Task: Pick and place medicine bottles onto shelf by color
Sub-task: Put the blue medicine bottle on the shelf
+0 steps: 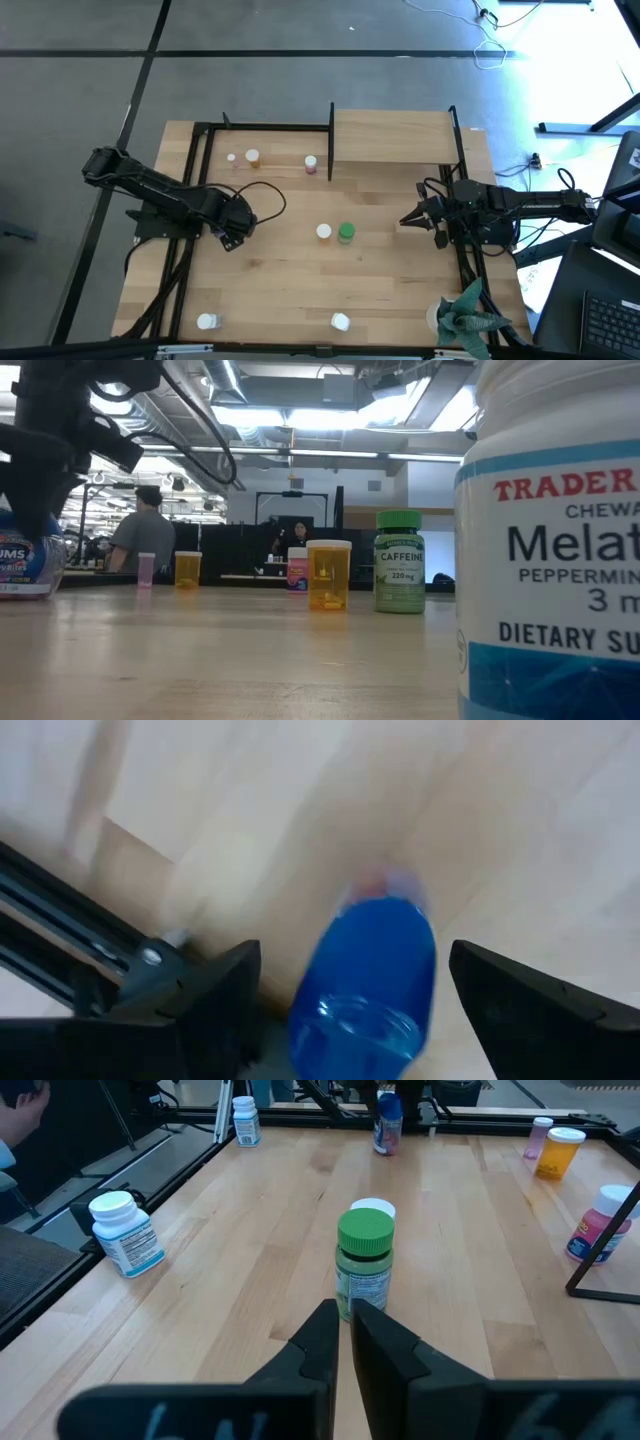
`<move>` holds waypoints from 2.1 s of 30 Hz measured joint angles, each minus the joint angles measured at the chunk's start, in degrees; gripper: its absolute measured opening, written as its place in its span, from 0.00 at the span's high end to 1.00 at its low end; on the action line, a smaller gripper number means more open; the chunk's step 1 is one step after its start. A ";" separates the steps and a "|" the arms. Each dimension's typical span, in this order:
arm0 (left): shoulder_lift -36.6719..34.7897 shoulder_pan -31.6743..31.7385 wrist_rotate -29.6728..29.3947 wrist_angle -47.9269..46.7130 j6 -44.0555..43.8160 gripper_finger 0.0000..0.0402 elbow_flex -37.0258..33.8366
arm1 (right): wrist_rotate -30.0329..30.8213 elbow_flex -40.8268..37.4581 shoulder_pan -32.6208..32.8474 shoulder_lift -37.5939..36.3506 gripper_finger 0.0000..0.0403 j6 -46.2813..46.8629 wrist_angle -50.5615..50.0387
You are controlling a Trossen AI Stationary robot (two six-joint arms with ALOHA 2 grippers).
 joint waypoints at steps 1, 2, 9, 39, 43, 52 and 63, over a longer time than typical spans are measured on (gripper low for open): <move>0.00 -0.01 -0.74 0.02 0.00 0.20 0.00 | 0.00 0.00 0.01 0.00 0.91 -0.01 0.00; 0.00 -0.01 -1.46 0.02 0.01 0.20 0.00 | 0.00 0.00 -0.01 0.00 0.91 0.05 0.00; 0.00 -0.35 -1.29 0.02 0.00 0.20 0.00 | 0.00 0.00 0.01 0.00 0.91 0.12 0.00; -0.04 -0.38 1.37 2.64 -7.56 0.58 -3.36 | 0.00 0.00 -0.01 0.00 0.91 0.11 0.00; -0.04 -0.24 1.00 2.88 -7.52 0.58 -0.55 | 0.00 0.00 0.01 0.00 0.91 0.03 0.00; -0.03 0.19 -4.51 3.16 -4.10 0.58 16.18 | 0.00 0.00 -0.01 0.00 0.91 0.00 0.00; 1.55 1.18 -15.22 5.66 7.95 0.58 35.40 | 0.00 0.00 -0.01 0.00 0.91 -0.03 -0.01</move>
